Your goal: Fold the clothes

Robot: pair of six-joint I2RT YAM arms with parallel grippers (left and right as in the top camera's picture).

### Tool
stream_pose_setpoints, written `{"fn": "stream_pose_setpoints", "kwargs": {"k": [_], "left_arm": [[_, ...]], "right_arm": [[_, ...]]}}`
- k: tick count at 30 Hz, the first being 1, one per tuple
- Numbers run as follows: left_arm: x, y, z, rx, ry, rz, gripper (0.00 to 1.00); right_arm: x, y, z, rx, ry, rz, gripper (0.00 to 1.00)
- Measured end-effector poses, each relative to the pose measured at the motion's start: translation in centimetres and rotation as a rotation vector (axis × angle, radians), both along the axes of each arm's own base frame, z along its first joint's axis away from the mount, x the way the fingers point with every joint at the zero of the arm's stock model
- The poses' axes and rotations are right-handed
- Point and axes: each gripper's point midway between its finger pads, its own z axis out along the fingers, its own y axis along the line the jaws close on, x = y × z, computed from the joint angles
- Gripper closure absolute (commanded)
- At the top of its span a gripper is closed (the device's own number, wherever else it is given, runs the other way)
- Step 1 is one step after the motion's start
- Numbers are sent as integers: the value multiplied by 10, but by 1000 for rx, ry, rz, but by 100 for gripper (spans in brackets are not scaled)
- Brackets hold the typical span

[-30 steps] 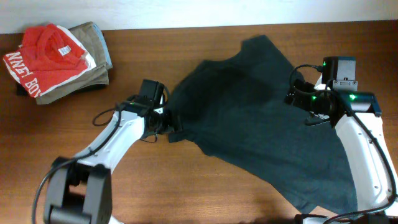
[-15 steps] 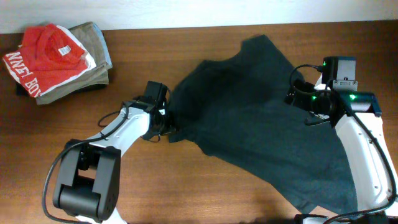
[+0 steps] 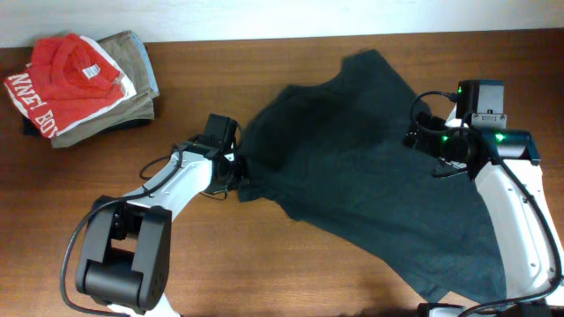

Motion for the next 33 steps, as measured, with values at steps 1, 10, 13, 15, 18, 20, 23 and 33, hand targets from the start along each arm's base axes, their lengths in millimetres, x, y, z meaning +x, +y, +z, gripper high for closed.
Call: {"fn": "stream_pose_setpoints", "kwargs": {"k": [1, 10, 13, 15, 18, 20, 23, 33], "left_arm": [[3, 2, 1, -2, -8, 6, 99], [39, 99, 11, -25, -56, 315, 99], [45, 153, 16, -25, -74, 460, 99], [39, 191, 16, -22, -68, 568, 99], [22, 234, 14, -38, -38, 708, 99], [10, 256, 13, -63, -21, 781, 99], [0, 271, 13, -102, -3, 842, 99], [8, 241, 13, -129, 14, 771, 99]], "right_arm": [[0, 0, 0, 0, 0, 0, 1], [3, 0, 2, 6, -16, -6, 1], [10, 5, 6, 35, -47, -3, 1], [10, 9, 6, 59, -48, 9, 1], [9, 15, 6, 90, -46, 27, 1], [5, 18, 0, 92, -16, 53, 2], [-11, 25, -29, 123, 132, 86, 1], [-48, 87, -83, 448, 408, 409, 25]]}}
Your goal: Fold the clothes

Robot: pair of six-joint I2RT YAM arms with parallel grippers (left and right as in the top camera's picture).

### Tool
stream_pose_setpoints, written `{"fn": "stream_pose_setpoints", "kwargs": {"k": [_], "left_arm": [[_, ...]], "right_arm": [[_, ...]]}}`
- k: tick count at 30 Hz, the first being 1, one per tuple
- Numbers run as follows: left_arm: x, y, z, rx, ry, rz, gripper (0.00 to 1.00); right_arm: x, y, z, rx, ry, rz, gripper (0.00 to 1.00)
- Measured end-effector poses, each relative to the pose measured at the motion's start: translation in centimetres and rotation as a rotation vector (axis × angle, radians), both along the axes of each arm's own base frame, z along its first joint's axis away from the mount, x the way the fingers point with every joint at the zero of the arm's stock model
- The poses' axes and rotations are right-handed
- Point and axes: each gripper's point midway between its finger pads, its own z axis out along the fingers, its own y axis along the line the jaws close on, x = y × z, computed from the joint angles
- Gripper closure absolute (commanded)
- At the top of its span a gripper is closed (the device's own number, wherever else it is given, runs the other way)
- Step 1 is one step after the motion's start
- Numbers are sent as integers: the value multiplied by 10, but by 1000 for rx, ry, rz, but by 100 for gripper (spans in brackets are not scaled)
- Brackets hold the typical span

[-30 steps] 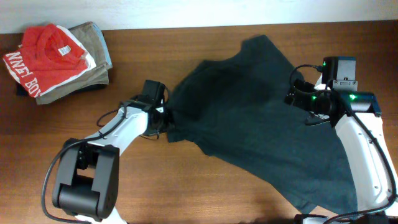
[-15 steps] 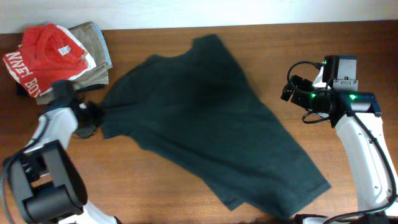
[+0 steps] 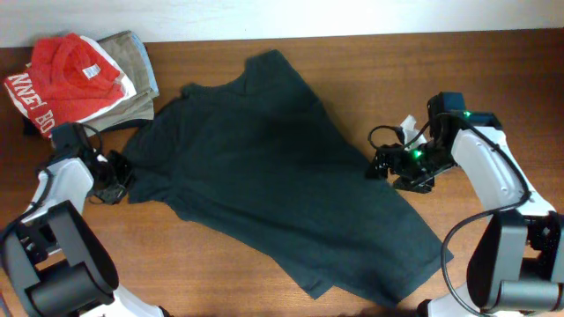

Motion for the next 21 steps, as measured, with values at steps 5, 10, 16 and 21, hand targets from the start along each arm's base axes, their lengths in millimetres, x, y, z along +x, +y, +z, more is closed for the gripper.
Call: {"fn": "stream_pose_setpoints", "kwargs": {"k": [5, 10, 16, 21], "left_arm": [[3, -12, 0, -5, 3, -28, 99], [3, -14, 0, -9, 2, -32, 99], [2, -14, 0, -11, 5, -32, 99], [2, -14, 0, -12, 8, -32, 99]], "right_arm": [[-9, -9, -8, -108, 27, 48, 1], [-18, -30, -25, -266, 67, 60, 0], [-26, -41, -61, -333, 132, 41, 18], [-31, -43, -83, -345, 168, 17, 29]]}}
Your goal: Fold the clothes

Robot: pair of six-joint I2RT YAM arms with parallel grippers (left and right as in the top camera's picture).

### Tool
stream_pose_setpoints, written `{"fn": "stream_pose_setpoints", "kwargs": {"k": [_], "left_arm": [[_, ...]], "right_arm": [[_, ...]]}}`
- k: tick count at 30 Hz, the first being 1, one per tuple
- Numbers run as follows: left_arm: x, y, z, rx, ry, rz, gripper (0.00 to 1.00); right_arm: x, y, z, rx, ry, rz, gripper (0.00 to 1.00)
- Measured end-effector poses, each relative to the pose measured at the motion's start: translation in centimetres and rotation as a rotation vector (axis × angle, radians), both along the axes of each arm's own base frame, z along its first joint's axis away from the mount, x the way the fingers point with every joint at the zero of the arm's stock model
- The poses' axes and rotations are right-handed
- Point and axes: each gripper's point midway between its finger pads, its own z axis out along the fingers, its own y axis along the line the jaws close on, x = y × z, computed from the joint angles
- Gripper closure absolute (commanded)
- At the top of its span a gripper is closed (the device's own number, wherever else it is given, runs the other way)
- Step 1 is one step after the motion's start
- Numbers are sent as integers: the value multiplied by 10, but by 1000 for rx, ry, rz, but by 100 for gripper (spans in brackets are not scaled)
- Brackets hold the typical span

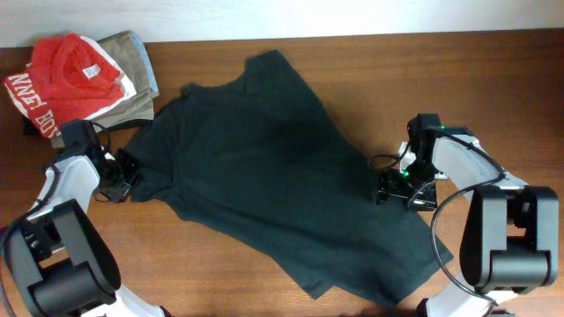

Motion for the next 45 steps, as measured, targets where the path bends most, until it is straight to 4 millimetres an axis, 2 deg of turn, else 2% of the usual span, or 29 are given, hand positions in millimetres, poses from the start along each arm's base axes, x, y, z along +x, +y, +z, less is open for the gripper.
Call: {"fn": "stream_pose_setpoints", "kwargs": {"k": [2, 4, 5, 6, 8, 9, 17, 19, 22, 23, 24, 25, 26, 28, 29, 31, 33, 37, 40, 42, 45], "left_arm": [[0, 0, 0, 0, 0, 0, 99], [0, 0, 0, 0, 0, 0, 99], [0, 0, 0, 0, 1, 0, 99], [0, 0, 0, 0, 0, 0, 99], [0, 0, 0, 0, 0, 0, 99], [0, 0, 0, 0, 0, 0, 99], [0, 0, 0, 0, 0, 0, 99], [1, -2, 1, -10, -7, -3, 99], [6, -6, 3, -34, -30, -10, 99], [7, -7, 3, -45, -38, -13, 99], [8, -9, 4, -54, -44, -16, 99], [9, -11, 5, -66, -50, -18, 99], [9, -12, 5, -71, -52, -19, 99], [10, -14, 6, -80, -56, -22, 99], [10, -15, 6, -85, -56, -24, 99], [11, -16, 6, -88, -59, -26, 99], [11, -16, 6, -90, -59, -26, 99], [11, -19, 6, -91, -59, -34, 99], [13, -25, 6, -91, -59, -50, 99], [13, -30, 6, -90, -57, -64, 99], [14, -35, 6, -87, -55, -77, 99]], "right_arm": [[0, 0, -6, -4, 7, -9, 32], [1, -2, -7, -14, 8, -22, 44], [1, -2, -7, -14, 6, -25, 55], [1, -2, -7, -17, 5, -30, 75], [5, -3, -8, -22, -7, -37, 93], [7, -3, -9, -26, -16, -54, 96], [13, 0, -11, -57, -61, -117, 96], [23, 1, -9, -57, -78, -125, 96], [55, 3, 7, -52, -133, -132, 96], [71, 4, 21, -50, -164, -134, 96], [107, 3, 51, -44, -271, -140, 96], [130, 3, 74, -39, -347, -142, 95], [152, 3, 101, -34, -429, -142, 79], [192, 3, 155, -23, -602, -143, 7], [216, 3, 197, -15, -732, -147, 1], [227, 3, 226, -9, -819, -148, 1], [226, 3, 235, -8, -833, -146, 1], [206, 3, 204, -18, -689, -143, 1], [184, 3, 177, -27, -545, -141, 1], [156, 4, 164, -35, -421, -139, 1], [128, 4, 154, -43, -301, -119, 0]]}}
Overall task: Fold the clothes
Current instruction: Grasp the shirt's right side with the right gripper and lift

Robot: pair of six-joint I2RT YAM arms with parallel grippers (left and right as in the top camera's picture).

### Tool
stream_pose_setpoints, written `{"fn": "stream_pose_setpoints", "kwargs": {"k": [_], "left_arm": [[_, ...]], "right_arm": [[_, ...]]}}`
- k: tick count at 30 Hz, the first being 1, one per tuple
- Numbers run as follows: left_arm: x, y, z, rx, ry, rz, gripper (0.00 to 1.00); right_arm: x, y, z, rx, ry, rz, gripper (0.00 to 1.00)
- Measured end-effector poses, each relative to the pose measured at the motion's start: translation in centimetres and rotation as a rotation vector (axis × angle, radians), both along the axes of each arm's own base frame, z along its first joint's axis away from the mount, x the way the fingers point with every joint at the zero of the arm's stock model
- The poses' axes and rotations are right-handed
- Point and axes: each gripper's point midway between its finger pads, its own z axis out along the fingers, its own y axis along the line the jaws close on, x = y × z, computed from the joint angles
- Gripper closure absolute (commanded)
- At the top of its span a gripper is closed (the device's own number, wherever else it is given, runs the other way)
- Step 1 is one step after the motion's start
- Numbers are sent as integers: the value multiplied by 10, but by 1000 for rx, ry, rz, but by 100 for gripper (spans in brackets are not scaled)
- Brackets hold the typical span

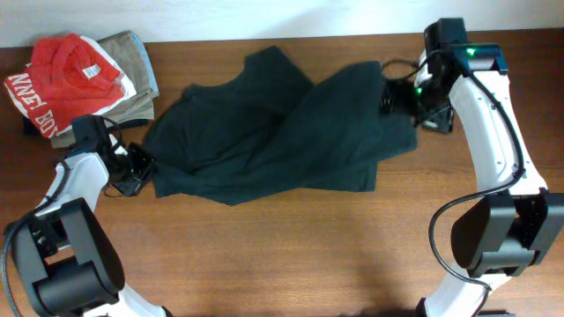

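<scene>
A dark green shirt point(264, 141) lies bunched across the middle of the table, its right part doubled over toward the back. My left gripper point(141, 167) sits low at the shirt's left edge and looks shut on the fabric there. At the back right, my right gripper point(394, 99) is shut on the shirt's right-hand edge, which hangs from it in a fold. Both pairs of fingertips are partly hidden by cloth and by the gripper bodies.
A stack of folded clothes point(79, 79) sits at the back left corner, a red printed shirt on top of khaki pieces, close behind my left arm. The wooden table point(282, 255) shows bare in front of the shirt. The right arm reaches along the right edge.
My right gripper has gone from the shirt's right edge at mid-table to the back right, and the shirt's front tail now lies folded up over its body. The left gripper shifted slightly right.
At first the shirt lay spread diagonally at centre-right, with my left gripper at its left corner and the right at its upper edge. Then the shirt lay further left, the left gripper near the stack. The right gripper settled on the right edge, and now that side is folded back.
</scene>
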Motion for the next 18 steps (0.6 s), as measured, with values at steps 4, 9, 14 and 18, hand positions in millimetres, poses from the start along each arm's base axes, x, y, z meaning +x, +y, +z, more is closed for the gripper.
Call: {"fn": "stream_pose_setpoints", "kwargs": {"k": [4, 9, 14, 18], "left_arm": [[1, -4, 0, 3, 1, -13, 99], [1, -4, -1, 12, 3, -12, 99], [0, -3, -1, 14, 5, -12, 99], [0, -2, -1, 20, 8, -10, 99]], "right_arm": [[-30, 11, -34, -3, 130, 45, 0], [-45, 39, -89, -9, 170, 116, 2], [-66, 55, -128, -14, 208, 143, 20], [-78, 50, -148, -39, 228, 114, 25]]}}
